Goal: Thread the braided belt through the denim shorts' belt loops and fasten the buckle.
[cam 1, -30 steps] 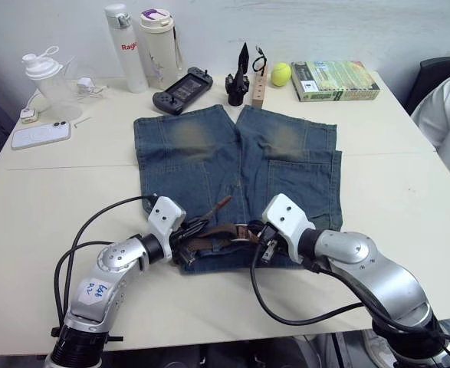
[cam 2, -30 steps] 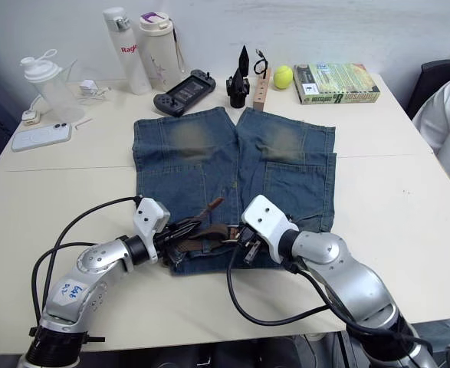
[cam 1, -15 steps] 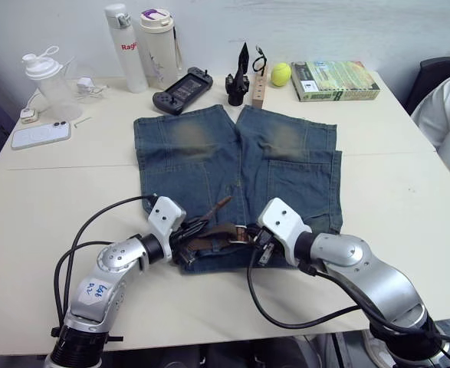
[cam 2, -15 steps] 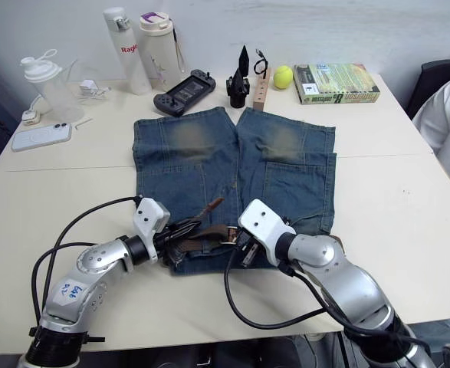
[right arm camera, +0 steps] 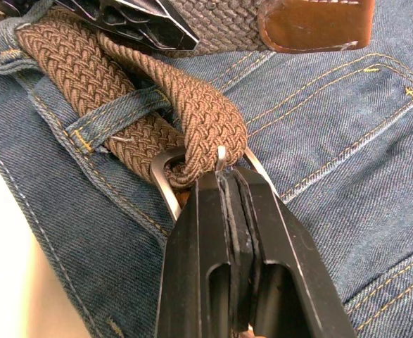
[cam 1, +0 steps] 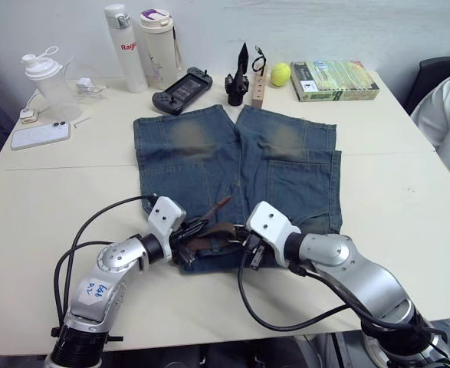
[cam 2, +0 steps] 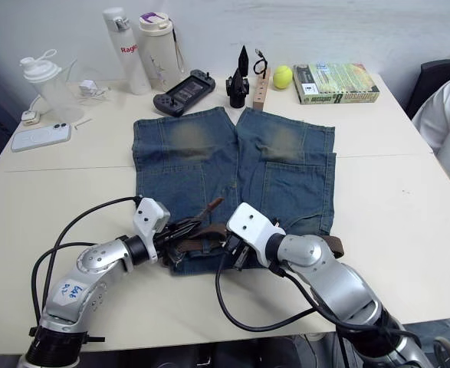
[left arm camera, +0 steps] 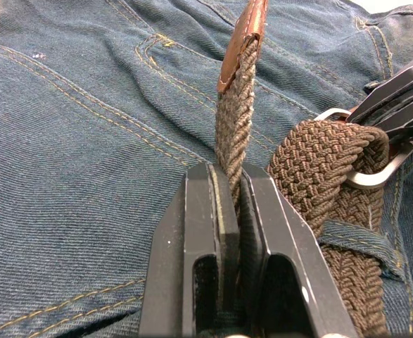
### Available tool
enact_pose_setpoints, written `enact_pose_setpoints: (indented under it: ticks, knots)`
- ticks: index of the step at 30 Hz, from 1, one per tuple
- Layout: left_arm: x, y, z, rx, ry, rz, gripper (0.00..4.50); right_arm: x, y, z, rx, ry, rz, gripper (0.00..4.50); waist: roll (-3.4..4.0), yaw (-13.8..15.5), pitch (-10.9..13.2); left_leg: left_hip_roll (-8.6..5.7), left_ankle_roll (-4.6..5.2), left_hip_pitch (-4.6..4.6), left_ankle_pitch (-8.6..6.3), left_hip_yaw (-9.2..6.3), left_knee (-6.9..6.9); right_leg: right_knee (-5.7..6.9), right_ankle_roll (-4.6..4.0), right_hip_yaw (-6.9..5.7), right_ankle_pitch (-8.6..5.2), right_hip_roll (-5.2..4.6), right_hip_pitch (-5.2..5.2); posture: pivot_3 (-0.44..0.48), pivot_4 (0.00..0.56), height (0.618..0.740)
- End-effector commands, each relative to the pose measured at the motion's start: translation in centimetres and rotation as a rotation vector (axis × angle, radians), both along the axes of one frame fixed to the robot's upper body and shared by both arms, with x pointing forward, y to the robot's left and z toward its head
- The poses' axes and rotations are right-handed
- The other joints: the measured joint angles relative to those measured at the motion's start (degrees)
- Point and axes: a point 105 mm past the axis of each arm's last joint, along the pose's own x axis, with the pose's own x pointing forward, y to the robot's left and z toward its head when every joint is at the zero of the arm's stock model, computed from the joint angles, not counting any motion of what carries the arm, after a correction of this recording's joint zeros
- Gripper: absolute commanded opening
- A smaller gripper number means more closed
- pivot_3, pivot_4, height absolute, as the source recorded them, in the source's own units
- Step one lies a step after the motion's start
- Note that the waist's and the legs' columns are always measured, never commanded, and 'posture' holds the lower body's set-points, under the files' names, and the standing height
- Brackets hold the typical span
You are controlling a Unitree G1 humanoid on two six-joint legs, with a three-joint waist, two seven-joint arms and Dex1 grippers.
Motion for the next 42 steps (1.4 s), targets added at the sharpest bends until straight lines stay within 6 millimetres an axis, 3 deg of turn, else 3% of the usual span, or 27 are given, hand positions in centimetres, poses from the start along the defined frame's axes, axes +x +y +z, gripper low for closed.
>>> enact_pose_setpoints:
  ticks: [1, 7, 20, 31, 42]
  knots:
    - [-0.4, 1.1, -0.5, 0.046, 0.001, 0.007, 0.00, 0.4, -0.9, 2.3, 0.044, -0.064, -0.020, 0.06, 0.01, 0.0, 0.0, 0.00, -0.01, 0.00, 0.00, 0.00, 0.00, 0.00, 0.00, 0.01, 0.00, 0.00, 0.00, 0.000, 0.150, 0.720]
    - [-0.5, 2.7, -1.1, 0.116, -0.010, 0.012, 0.00, 0.4, -0.9, 2.7, 0.053, -0.071, -0.020, 0.06, 0.02, -0.6, 0.0, 0.02, -0.05, 0.02, 0.01, 0.03, -0.25, -0.07, -0.02, 0.03, -0.01, 0.01, -0.06, 0.000, 0.150, 0.720]
    - [-0.3, 2.6, -0.7, 0.117, -0.027, 0.014, 0.00, -0.1, 0.9, 1.0, -0.012, -0.083, 0.046, 0.06, 0.02, -1.3, 0.0, 0.00, -0.12, 0.06, 0.17, 0.03, -0.59, -0.13, -0.02, -0.35, -0.01, 0.06, -0.07, 0.000, 0.150, 0.720]
    - [-0.1, 2.3, -0.6, 0.110, -0.029, 0.011, 0.00, -0.5, 1.7, -2.2, -0.177, -0.099, 0.132, 0.06, 0.03, -1.3, 0.0, 0.00, -0.13, 0.09, 0.19, 0.03, -0.58, -0.01, -0.02, -0.47, -0.01, 0.09, -0.06, 0.000, 0.150, 0.720]
    - [0.3, 1.8, -0.4, 0.100, -0.036, 0.001, 0.00, -1.4, 0.3, -5.8, -0.411, -0.166, 0.216, 0.06, 0.03, -1.3, -0.1, 0.00, -0.13, 0.17, 0.19, 0.03, -0.58, -0.01, -0.02, -0.50, -0.01, 0.10, 0.02, 0.000, 0.150, 0.720]
